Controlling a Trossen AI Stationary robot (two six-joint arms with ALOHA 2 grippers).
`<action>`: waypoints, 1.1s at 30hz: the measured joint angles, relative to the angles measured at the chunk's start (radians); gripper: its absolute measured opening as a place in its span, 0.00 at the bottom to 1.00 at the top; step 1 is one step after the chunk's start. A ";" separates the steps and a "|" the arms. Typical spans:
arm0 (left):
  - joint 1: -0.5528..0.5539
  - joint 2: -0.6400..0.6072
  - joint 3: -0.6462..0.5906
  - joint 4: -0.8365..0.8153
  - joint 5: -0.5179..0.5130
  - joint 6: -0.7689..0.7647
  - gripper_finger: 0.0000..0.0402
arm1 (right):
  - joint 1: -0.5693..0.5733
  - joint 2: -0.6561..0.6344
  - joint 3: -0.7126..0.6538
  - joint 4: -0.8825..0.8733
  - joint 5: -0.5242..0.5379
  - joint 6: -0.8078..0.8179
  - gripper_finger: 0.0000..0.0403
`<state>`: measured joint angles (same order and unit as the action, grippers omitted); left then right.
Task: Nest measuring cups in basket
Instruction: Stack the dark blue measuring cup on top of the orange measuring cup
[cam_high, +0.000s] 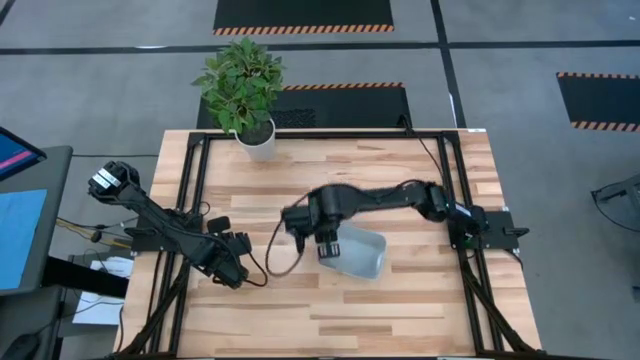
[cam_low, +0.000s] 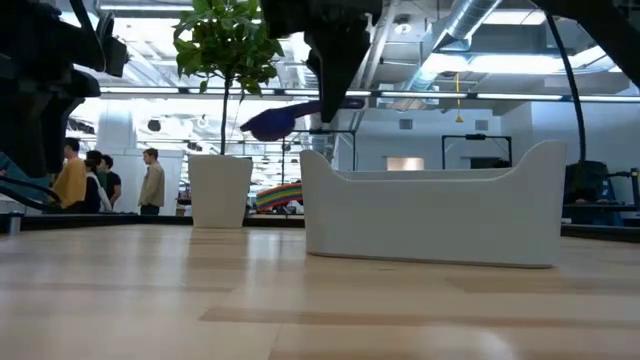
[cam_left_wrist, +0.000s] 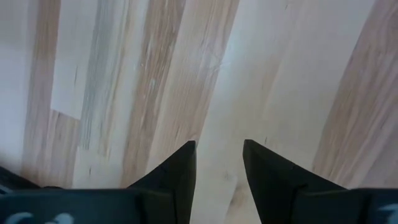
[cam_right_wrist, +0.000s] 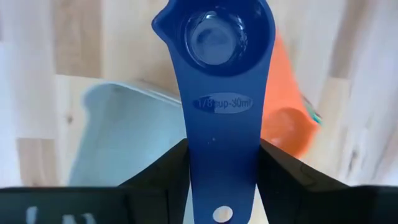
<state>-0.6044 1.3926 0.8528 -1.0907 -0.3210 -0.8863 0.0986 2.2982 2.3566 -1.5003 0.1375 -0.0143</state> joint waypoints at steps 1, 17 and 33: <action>0.000 0.000 0.000 0.000 0.000 -0.003 0.31 | -0.015 -0.005 0.000 -0.003 0.000 -0.008 0.43; 0.000 0.000 -0.006 0.001 0.001 -0.017 0.31 | -0.136 -0.021 -0.023 -0.072 -0.005 -0.009 0.46; 0.000 0.000 -0.007 0.004 0.001 -0.018 0.31 | -0.117 -0.021 -0.023 -0.070 -0.014 0.141 0.48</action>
<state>-0.6044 1.3926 0.8459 -1.0863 -0.3199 -0.9043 -0.0185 2.2772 2.3337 -1.5707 0.1240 0.1267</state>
